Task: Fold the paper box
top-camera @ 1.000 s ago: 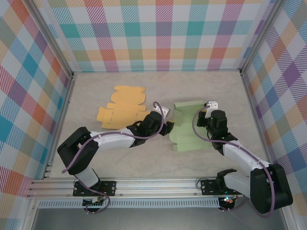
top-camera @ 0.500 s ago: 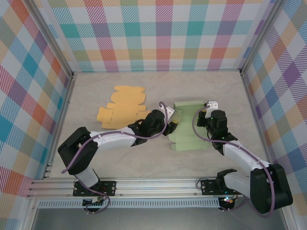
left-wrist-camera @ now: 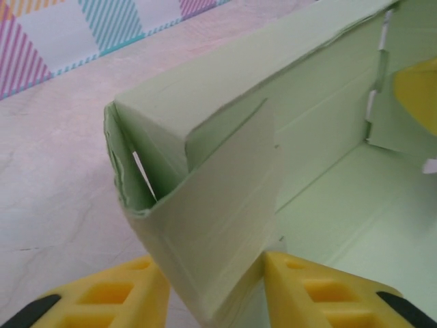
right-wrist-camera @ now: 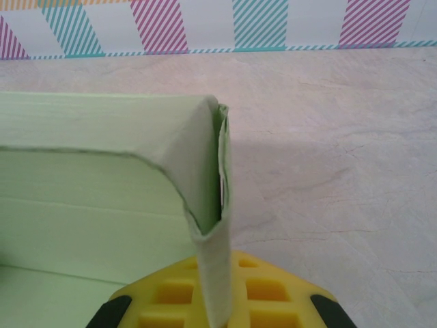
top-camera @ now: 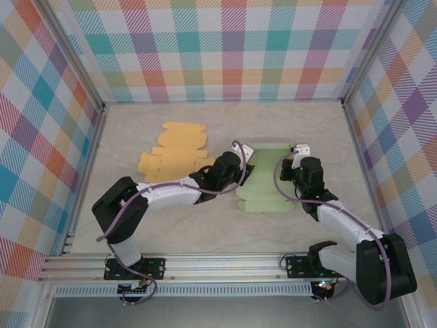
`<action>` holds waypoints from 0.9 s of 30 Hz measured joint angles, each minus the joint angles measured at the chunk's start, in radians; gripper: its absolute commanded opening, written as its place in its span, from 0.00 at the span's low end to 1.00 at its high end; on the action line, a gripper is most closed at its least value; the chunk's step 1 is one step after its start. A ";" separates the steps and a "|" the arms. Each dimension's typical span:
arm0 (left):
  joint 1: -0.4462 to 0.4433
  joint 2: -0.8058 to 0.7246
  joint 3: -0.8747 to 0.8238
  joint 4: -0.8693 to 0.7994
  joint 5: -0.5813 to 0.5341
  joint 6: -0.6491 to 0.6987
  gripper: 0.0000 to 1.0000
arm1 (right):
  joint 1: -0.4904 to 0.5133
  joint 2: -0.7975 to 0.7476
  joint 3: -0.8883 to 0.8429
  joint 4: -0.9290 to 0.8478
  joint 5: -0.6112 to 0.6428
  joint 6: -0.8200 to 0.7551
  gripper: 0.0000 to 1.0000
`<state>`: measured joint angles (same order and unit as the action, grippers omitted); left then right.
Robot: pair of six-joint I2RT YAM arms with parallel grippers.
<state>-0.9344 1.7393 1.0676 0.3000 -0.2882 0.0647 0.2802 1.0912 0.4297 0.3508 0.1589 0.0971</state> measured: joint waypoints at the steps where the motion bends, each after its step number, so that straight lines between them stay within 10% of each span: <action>1: -0.005 0.008 0.004 0.005 -0.023 0.009 0.31 | 0.000 0.000 0.000 0.000 -0.003 0.000 0.00; 9: -0.056 0.076 0.064 0.058 -0.266 0.030 0.15 | -0.005 0.000 0.000 0.001 -0.006 0.019 0.00; 27: -0.100 0.189 0.278 -0.048 -0.764 -0.272 0.17 | 0.019 -0.007 0.002 0.047 -0.068 0.082 0.00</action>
<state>-1.0344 1.9282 1.3460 0.2523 -1.0519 -0.2073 0.2996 1.0840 0.4320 0.3977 0.0910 0.1795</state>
